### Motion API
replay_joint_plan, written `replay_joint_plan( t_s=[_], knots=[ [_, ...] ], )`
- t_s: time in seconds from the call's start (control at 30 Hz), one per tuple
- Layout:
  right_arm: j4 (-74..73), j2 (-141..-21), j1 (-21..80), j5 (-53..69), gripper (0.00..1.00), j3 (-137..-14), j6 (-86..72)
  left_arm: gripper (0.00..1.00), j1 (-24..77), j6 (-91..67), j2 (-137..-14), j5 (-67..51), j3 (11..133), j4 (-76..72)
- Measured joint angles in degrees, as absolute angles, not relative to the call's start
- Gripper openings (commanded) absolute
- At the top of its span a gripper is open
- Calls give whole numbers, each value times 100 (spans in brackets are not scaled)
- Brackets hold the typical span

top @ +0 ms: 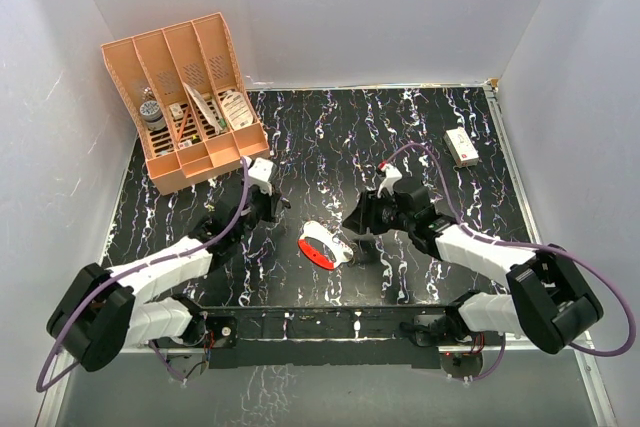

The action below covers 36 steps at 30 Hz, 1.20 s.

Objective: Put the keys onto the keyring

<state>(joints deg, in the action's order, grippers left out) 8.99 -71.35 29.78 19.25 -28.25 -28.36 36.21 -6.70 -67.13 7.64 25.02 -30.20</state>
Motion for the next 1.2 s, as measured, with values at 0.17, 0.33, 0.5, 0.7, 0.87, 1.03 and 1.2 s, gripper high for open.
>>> replay_joint_plan(
  t_s=[0.17, 0.33, 0.5, 0.7, 0.87, 1.03, 1.2],
  knots=[
    [694, -7131, 3264, 1887, 51, -2823, -2836, 0, 3621, -709, -6372, 720, 2707, -2665],
    [384, -7137, 3865, 1557, 52, -2856, -2744, 0, 3621, -768, -6099, 685, 2810, -2427],
    [43, -7481, 4589, 1153, 52, -3288, -2604, 0, 3621, -821, -5988, 679, 2958, -2117],
    [40, -8114, 4987, 1000, 52, -3785, -2508, 0, 3621, -886, -5647, 674, 3055, -1835],
    [10, -8523, 5065, 934, 50, -4018, -2375, 0, 3621, -906, -5323, 711, 3059, -1599],
    [-108, -8949, 5367, 792, 49, -4368, -2206, 0, 3621, -904, -5089, 812, 3111, -1372],
    [-202, -9188, 5675, 410, 50, -4554, -2108, 0, 3621, -906, -4963, 906, 3247, -1114]
  ],
)
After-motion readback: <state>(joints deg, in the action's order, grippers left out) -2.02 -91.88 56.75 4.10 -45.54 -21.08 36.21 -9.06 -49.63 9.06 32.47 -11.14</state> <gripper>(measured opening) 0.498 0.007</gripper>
